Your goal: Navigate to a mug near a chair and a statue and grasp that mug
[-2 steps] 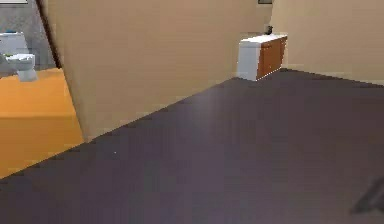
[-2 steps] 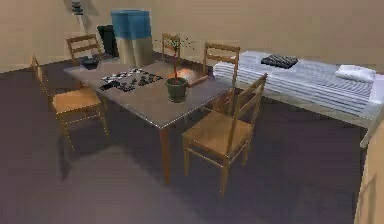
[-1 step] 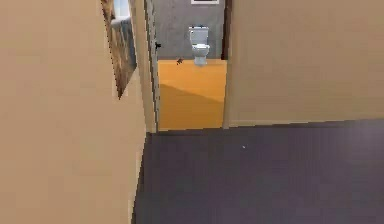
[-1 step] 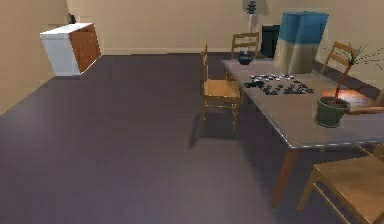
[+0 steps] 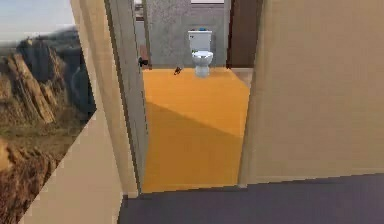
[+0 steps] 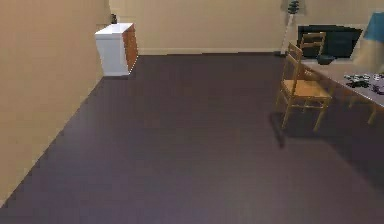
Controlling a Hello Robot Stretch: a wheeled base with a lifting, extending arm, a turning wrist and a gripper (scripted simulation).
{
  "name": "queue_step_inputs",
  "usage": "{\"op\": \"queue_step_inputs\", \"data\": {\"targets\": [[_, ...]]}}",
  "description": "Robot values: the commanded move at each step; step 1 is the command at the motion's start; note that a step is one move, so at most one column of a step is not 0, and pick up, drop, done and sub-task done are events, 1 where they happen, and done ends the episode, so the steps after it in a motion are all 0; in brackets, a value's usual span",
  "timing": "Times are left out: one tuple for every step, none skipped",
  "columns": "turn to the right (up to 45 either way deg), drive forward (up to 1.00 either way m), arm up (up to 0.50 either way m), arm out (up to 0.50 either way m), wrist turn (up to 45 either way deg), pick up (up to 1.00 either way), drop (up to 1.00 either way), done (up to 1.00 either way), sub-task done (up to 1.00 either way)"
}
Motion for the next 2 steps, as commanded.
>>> {"op": "queue_step_inputs", "data": {"targets": [[0.0,1.0,0.0,0.0,0.0,0.0,0.0,0.0,0.0],[-3.0,0.0,0.0,0.0,0.0,0.0,0.0,0.0,0.0]]}}
